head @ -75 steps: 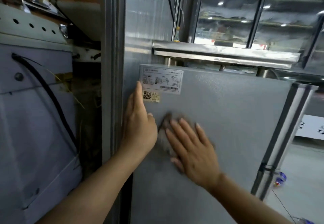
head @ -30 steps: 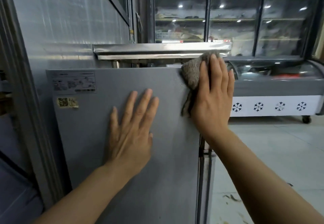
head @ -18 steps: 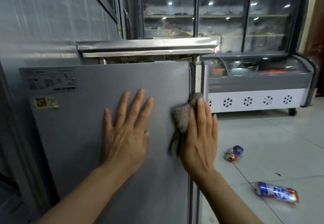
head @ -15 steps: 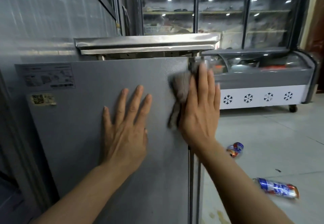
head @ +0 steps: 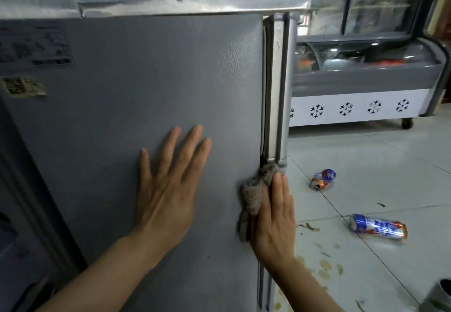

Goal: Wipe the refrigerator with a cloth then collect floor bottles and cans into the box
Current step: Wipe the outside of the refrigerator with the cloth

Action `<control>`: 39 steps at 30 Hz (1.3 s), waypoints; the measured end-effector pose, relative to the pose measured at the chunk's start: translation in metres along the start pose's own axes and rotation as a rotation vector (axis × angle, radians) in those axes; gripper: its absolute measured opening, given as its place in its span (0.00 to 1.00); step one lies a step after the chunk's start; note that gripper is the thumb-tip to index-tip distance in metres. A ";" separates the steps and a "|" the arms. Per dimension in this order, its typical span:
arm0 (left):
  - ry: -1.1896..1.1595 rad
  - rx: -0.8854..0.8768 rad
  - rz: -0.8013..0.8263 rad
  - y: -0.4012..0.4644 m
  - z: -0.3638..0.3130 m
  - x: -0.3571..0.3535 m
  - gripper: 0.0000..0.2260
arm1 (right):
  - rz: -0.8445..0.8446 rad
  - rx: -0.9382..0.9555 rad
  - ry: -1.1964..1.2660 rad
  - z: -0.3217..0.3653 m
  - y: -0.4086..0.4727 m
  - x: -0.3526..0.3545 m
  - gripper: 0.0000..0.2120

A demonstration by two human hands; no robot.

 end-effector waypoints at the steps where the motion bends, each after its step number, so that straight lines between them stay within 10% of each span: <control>1: 0.010 -0.010 0.022 -0.009 0.000 -0.005 0.44 | 0.005 0.004 -0.005 0.001 0.003 0.000 0.22; 9: -0.023 0.001 0.047 -0.016 0.005 -0.016 0.45 | -0.263 -0.028 0.007 0.023 0.112 0.017 0.27; 17: -0.089 -0.021 -0.009 -0.027 0.020 -0.001 0.39 | 0.248 0.382 -0.063 0.043 -0.023 -0.030 0.21; 26: 0.045 0.190 0.092 -0.065 0.088 -0.011 0.43 | -0.083 0.248 0.106 0.100 0.117 -0.015 0.27; 33: -0.020 0.156 0.091 -0.067 0.092 -0.012 0.44 | 0.357 0.624 -0.046 0.127 -0.006 -0.063 0.27; 39: 0.039 0.216 0.126 -0.098 0.115 -0.016 0.45 | 0.220 0.546 0.037 0.150 0.067 -0.046 0.25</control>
Point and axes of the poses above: each hand's wrist, its own y-axis towards the middle knuckle, its own x-axis out of the back of the hand, z = x × y, the point moved 7 cm from there along y, towards the middle knuckle, and after that the axes turned 12 degrees about y, right-handed, at the moved point
